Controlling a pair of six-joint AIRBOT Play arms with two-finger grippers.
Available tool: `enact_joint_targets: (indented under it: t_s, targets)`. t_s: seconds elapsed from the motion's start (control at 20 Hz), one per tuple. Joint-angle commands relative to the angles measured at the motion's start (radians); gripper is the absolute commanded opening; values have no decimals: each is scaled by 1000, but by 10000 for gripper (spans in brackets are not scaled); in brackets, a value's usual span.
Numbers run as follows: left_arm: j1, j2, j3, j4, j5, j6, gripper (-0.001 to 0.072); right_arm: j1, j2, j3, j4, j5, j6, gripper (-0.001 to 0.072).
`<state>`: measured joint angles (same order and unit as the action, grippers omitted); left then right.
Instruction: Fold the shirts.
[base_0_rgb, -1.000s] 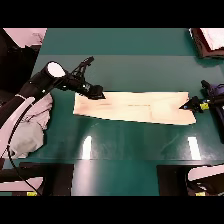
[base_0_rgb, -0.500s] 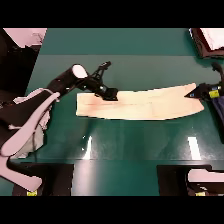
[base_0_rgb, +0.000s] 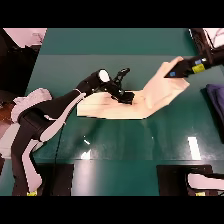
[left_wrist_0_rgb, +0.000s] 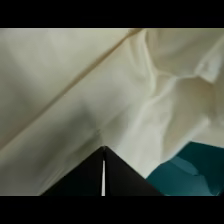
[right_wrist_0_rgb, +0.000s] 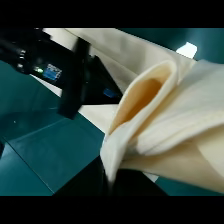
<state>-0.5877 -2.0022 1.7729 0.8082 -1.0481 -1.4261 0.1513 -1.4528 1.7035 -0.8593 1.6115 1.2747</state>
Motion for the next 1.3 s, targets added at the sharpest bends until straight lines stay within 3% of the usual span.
enact_joint_targets:
  t_s: [0.0,0.25,0.65,0.95,1.1,1.25]
  targets:
    - [-8,-31,24,51,6,-14,24,135,2,109,-6,-44,39,13]
    - [-2,-23,36,74,-14,-14,24,198,1,135,-6,-87,39,13]
    - [125,-8,222,121,-262,-15,23,202,-5,135,-5,-92,32,13]
    - [282,205,222,404,-317,-16,23,285,-92,135,1,-89,-6,13]
    - [401,318,222,488,-358,-14,24,412,-175,135,1,-170,-33,14]
    - [502,407,222,490,-360,-15,24,581,-290,136,1,-393,-132,20]
